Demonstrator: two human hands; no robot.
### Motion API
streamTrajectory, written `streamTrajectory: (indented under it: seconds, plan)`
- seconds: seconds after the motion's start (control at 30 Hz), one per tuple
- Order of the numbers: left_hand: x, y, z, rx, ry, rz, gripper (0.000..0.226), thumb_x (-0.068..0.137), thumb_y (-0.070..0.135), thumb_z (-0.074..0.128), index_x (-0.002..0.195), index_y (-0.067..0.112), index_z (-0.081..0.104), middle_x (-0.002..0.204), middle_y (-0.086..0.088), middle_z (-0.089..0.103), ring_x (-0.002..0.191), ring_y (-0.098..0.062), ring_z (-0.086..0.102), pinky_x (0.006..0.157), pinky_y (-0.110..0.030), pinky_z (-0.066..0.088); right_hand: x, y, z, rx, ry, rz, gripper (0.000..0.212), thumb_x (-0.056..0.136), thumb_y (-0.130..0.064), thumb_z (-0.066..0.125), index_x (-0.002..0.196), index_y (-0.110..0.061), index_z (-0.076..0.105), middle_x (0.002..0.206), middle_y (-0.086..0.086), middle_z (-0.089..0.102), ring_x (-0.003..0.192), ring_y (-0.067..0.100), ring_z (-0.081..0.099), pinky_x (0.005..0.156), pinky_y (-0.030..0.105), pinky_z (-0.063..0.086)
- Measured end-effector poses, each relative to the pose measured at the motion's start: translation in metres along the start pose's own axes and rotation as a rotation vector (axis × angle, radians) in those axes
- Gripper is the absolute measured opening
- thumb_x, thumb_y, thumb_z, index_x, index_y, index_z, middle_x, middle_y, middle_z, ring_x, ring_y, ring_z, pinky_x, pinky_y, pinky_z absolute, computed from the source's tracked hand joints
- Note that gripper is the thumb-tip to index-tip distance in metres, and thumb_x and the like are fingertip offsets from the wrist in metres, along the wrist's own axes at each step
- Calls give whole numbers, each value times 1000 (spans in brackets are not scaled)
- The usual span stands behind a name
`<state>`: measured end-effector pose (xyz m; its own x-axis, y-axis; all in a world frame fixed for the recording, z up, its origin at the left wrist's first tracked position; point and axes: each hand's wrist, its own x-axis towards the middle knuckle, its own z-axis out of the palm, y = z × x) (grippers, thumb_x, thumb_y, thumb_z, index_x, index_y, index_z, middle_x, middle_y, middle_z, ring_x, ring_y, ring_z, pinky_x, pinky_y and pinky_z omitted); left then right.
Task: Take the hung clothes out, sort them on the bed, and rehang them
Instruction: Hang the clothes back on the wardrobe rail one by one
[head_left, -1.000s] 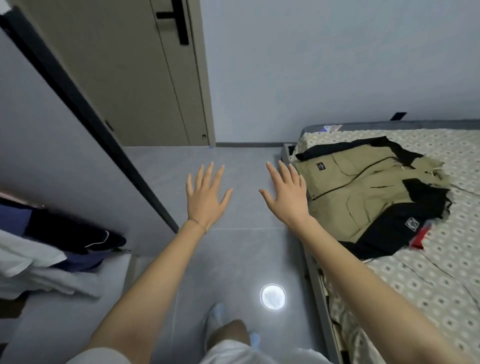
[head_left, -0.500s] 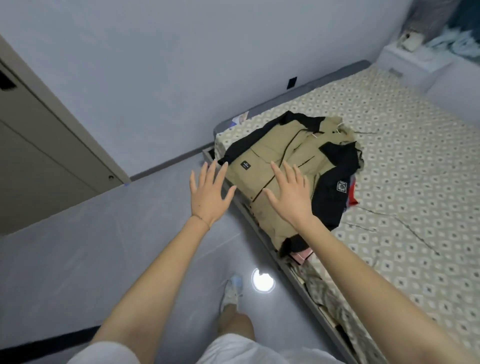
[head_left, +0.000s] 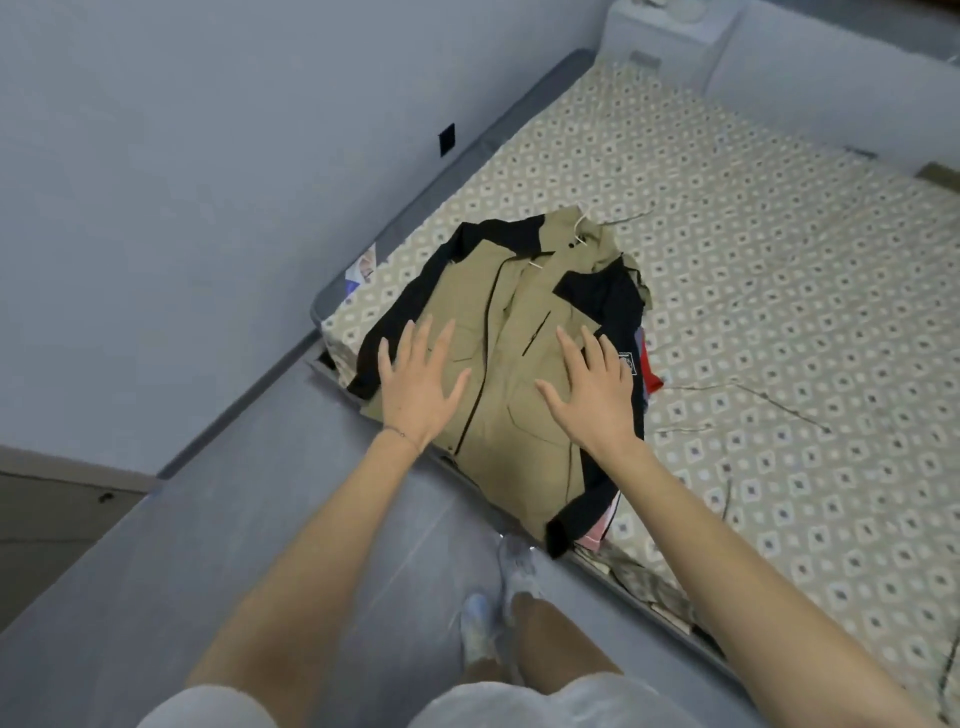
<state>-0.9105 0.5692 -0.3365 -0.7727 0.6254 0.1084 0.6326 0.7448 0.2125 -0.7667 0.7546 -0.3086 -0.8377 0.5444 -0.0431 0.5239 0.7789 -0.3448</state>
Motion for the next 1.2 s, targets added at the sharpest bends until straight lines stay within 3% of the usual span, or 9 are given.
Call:
streamTrajectory:
  seconds: [0.33,0.6,0.83,0.97,1.07,1.2]
  plan:
    - [151,15,54,9,-112,17,72,95,62,19,155,26,27,162,-7,26,150,-26,20,119,-57,15,136,59,20,47,-59,104,71,96,-52,48,156,-27,19,162,10,18,150,30,10,120,53,15]
    - [257,21,112,31,-144,58,62,99,48,46,151,17,36,157,-10,35,146,-29,27,119,-58,17,235,106,39,66,-61,243,70,97,-51,46,156,-25,18,162,10,16,150,31,9,120,53,14]
    - [342,14,202,17,-293,132,73,95,57,17,156,16,24,161,-8,25,151,-27,16,121,-52,1,302,143,99,88,-83,397,70,97,-50,49,156,-26,19,163,9,13,150,30,7,120,52,12]
    - [385,9,253,-12,-354,190,66,97,55,25,156,23,25,163,-5,21,152,-24,10,122,-52,0,338,165,140,95,-117,492,72,97,-50,48,156,-26,16,164,9,8,151,29,2,121,50,8]
    - [415,1,289,-33,-368,241,74,93,62,13,157,27,21,164,-6,20,152,-24,11,122,-51,0,365,180,170,94,-135,514,72,97,-49,49,156,-25,16,164,9,6,151,29,0,122,50,5]
    - [453,-6,340,-41,-339,274,70,96,60,18,157,26,23,163,-6,23,152,-26,13,121,-53,2,399,192,201,78,-82,494,71,97,-49,48,156,-24,18,164,9,8,151,26,-3,123,45,1]
